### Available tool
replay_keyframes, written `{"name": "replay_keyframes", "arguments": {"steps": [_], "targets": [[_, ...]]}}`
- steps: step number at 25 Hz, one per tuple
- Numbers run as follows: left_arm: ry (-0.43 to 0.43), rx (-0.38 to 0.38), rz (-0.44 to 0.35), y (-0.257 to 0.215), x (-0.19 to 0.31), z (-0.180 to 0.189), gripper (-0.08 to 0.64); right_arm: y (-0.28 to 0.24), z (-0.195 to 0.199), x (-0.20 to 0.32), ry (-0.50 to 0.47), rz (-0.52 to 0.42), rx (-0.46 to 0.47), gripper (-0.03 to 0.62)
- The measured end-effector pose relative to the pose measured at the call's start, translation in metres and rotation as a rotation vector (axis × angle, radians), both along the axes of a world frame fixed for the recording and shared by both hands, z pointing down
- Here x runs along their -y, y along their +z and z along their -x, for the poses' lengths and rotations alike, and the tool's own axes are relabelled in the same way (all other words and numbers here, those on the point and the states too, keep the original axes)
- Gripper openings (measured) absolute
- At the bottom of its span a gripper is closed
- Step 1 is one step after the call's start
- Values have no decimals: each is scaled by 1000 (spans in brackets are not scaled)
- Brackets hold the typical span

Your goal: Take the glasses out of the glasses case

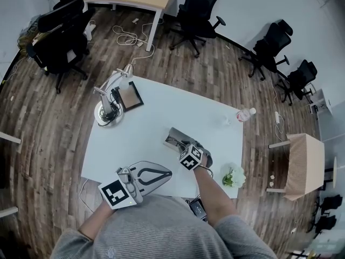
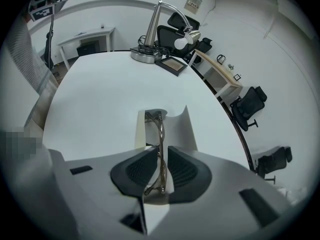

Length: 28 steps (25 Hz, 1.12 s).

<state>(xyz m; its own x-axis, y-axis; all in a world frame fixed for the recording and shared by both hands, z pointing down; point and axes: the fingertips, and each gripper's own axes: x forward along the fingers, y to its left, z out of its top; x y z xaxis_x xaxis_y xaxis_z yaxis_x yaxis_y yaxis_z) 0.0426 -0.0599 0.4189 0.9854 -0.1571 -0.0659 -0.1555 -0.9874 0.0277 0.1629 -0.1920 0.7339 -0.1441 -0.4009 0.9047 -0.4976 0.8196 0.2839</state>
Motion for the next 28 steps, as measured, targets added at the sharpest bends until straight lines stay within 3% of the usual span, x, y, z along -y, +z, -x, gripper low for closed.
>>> {"name": "replay_keyframes", "arguments": {"steps": [28], "targets": [[0, 13, 22, 5, 4, -1, 12, 13, -8, 2, -115, 2, -121, 29]]}}
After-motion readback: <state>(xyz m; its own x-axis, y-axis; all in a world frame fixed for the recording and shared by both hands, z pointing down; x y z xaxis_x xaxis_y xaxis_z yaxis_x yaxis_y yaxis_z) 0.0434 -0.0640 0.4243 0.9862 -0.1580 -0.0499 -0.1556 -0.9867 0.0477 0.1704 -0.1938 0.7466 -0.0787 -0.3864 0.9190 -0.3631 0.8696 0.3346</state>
